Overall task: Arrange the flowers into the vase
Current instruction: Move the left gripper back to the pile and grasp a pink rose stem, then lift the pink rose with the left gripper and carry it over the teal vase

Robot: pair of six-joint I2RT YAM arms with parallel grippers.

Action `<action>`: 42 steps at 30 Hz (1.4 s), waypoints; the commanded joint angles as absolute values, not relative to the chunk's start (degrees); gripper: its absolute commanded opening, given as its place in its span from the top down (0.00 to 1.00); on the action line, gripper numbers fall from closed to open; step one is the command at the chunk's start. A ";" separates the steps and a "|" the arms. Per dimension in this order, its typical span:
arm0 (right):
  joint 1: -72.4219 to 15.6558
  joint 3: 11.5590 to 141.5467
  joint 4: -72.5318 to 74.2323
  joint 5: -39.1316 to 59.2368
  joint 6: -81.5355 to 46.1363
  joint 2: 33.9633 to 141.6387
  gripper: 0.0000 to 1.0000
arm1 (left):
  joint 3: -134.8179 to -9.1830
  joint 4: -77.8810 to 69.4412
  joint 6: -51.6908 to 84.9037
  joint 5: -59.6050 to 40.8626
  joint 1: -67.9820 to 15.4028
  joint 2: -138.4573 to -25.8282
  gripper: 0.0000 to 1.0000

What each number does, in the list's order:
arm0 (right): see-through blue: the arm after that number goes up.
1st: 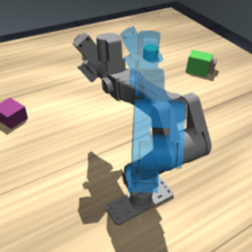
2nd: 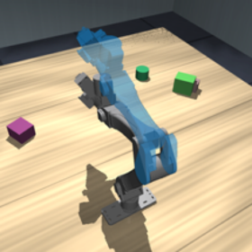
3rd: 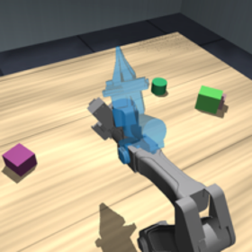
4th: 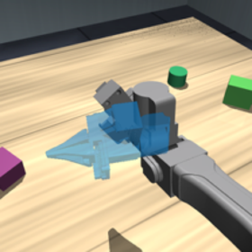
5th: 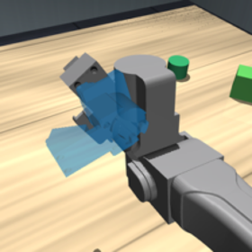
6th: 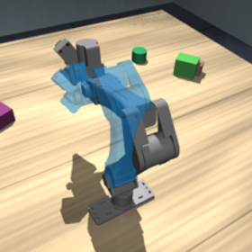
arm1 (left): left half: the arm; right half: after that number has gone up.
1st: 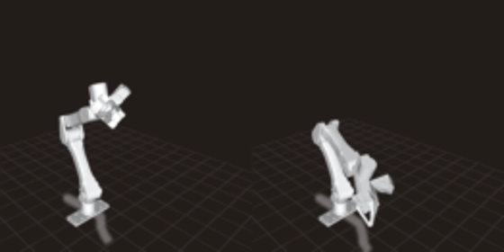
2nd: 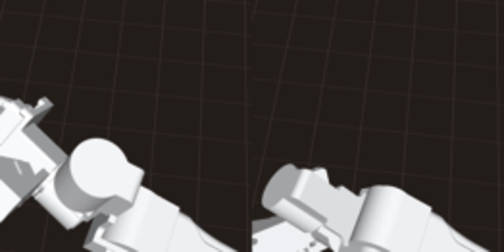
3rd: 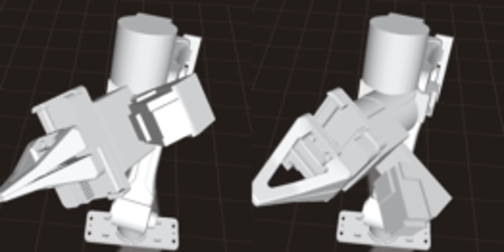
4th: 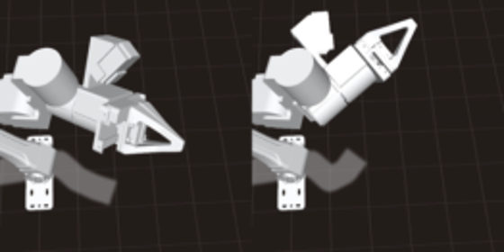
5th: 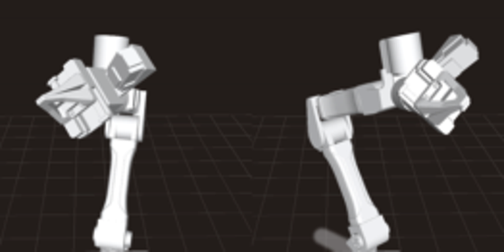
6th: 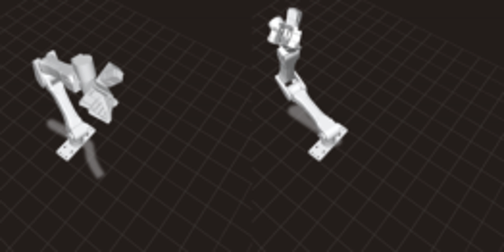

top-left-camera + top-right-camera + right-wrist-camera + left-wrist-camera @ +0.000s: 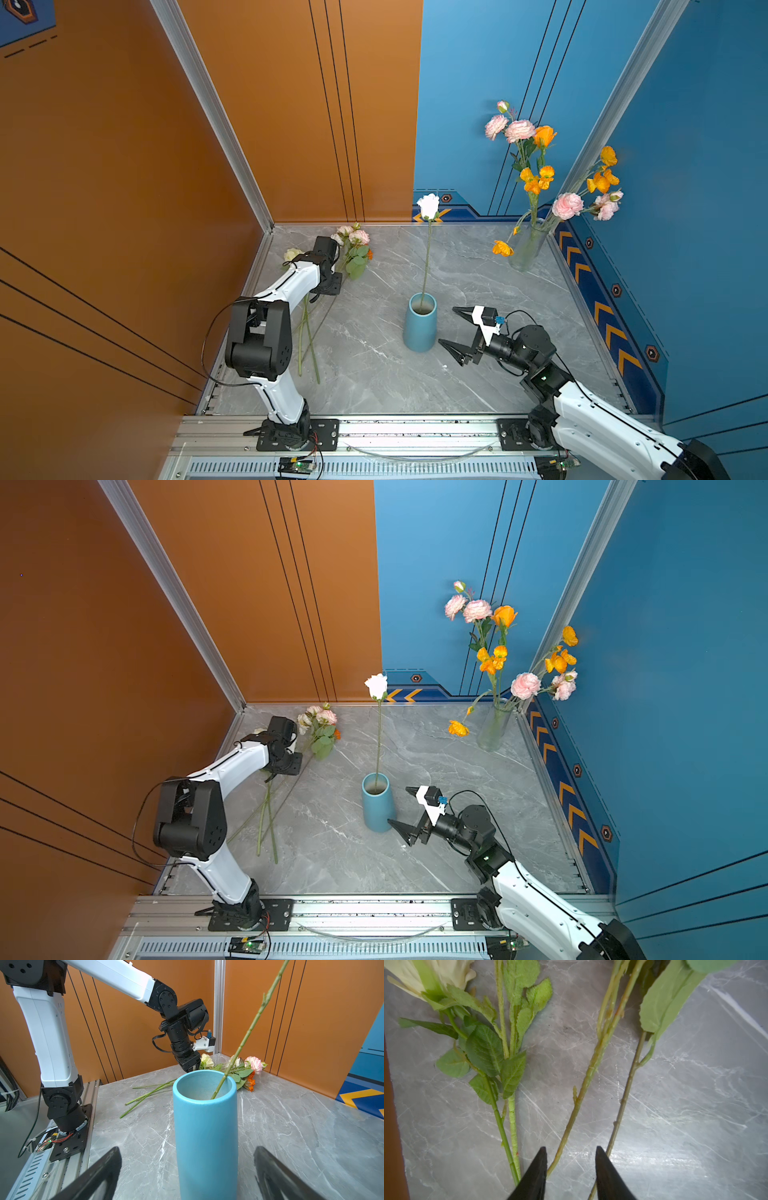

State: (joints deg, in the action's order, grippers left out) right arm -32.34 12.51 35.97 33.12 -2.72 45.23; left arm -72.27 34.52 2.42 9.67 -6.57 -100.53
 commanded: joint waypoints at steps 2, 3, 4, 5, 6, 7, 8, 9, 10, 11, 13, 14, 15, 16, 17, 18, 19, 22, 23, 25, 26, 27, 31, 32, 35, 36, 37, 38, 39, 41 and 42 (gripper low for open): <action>-32.99 14.50 35.62 35.43 -1.35 46.59 0.00 | -74.24 35.18 1.23 6.23 -4.39 -102.72 0.61; -33.04 14.51 35.68 35.34 -1.27 46.86 0.00 | -74.60 35.03 1.48 4.78 -3.91 -103.28 0.61; -33.04 14.53 35.62 35.25 -1.18 47.17 0.00 | -74.87 34.82 1.73 2.77 -3.55 -104.07 0.62; -33.00 14.59 35.60 35.06 -1.14 47.57 0.00 | -75.09 34.77 1.92 1.68 -3.35 -104.74 0.63; -33.04 14.66 35.72 35.08 -1.06 47.86 0.00 | -75.22 34.80 1.94 1.29 -3.42 -105.34 0.64; -33.04 14.69 35.85 35.24 -1.01 48.27 0.00 | -75.27 34.76 1.72 0.86 -3.46 -105.60 0.64; -33.05 14.77 35.94 35.24 -1.05 48.56 0.00 | -75.26 34.61 1.82 0.27 -3.52 -105.64 0.64; -33.02 14.77 35.95 35.17 -1.05 48.90 0.00 | -75.23 34.54 2.00 0.01 -3.61 -105.57 0.64; -33.00 14.79 36.11 34.99 -0.97 49.16 0.00 | -75.08 34.31 2.00 -0.08 -3.70 -105.56 0.63; -33.05 14.77 36.21 34.98 -0.99 49.46 0.00 | -75.02 34.11 2.01 -0.33 -3.70 -105.70 0.63; -33.00 14.94 36.37 35.24 -1.05 49.97 0.00 | -75.06 34.09 2.19 -0.59 -3.69 -106.57 0.63; -33.04 15.05 36.32 35.24 -1.05 50.09 0.00 | -75.17 34.02 2.19 -0.64 -3.69 -107.21 0.63; -33.05 15.04 36.35 35.24 -1.12 50.18 0.00 | -75.30 34.07 2.19 -0.49 -3.61 -107.69 0.63; -33.05 15.03 36.35 35.24 -1.14 50.19 0.00 | -75.48 34.02 2.28 -0.29 -3.45 -108.44 0.64; -33.05 15.03 36.30 35.24 -1.14 50.11 0.00 | -75.57 34.03 2.55 -0.35 -3.14 -108.86 0.64; -33.04 15.01 36.33 35.24 -1.14 50.10 0.00 | -75.67 33.82 2.79 -0.43 -2.71 -109.36 0.65; -33.04 14.94 36.37 35.24 -1.13 50.01 0.00 | -75.48 33.36 2.94 -0.44 -2.40 -109.64 0.66; -32.98 15.06 36.32 35.16 -1.14 50.18 0.00 | -74.84 31.65 2.73 -1.88 -1.76 -110.33 0.74; -33.02 15.08 36.32 35.02 -1.10 50.29 0.00 | -74.71 31.27 2.63 -2.59 -1.84 -110.52 0.78; -33.02 15.04 36.27 34.93 -1.05 50.54 0.00 | -74.61 31.17 2.02 -2.51 -2.51 -110.41 0.85; -33.02 15.12 36.22 34.97 -0.97 50.54 0.00 | -74.62 31.22 1.73 -2.10 -3.10 -109.97 0.88; -32.98 15.12 36.02 34.86 -0.88 50.54 0.00 | -74.63 31.20 1.44 -1.66 -3.69 -109.35 0.92; -33.02 15.12 35.86 34.43 -0.64 50.53 0.00 | -74.71 31.20 0.15 1.60 -6.13 -105.42 1.00; -33.05 15.11 35.86 34.35 -0.53 50.69 0.00 | -74.73 31.30 -0.27 3.06 -6.56 -104.06 1.00; -33.03 15.21 35.84 34.40 -0.51 50.89 0.00 | -74.28 31.31 -0.76 6.14 -6.80 -99.61 1.00; -33.05 15.21 35.84 34.35 -0.53 50.84 0.00 | -74.06 31.28 -0.76 6.85 -6.77 -98.34 1.00; -33.04 15.25 35.77 34.24 -0.44 50.80 0.00 | -73.76 31.29 -0.85 7.64 -6.77 -96.70 1.00; -33.05 15.22 35.71 33.98 -0.37 50.88 0.00 | -73.32 31.30 -0.96 8.07 -6.79 -95.21 1.00; -33.05 15.23 35.72 33.86 -0.35 50.89 0.00 | -72.95 31.22 -0.91 8.00 -6.77 -94.04 1.00; -33.02 15.29 35.81 33.98 -0.35 50.98 0.00 | -72.08 30.90 -0.65 7.61 -6.93 -91.65 1.00; -33.04 15.29 35.73 34.01 -0.35 50.93 0.00 | -71.74 30.68 -0.49 7.43 -7.03 -90.89 1.00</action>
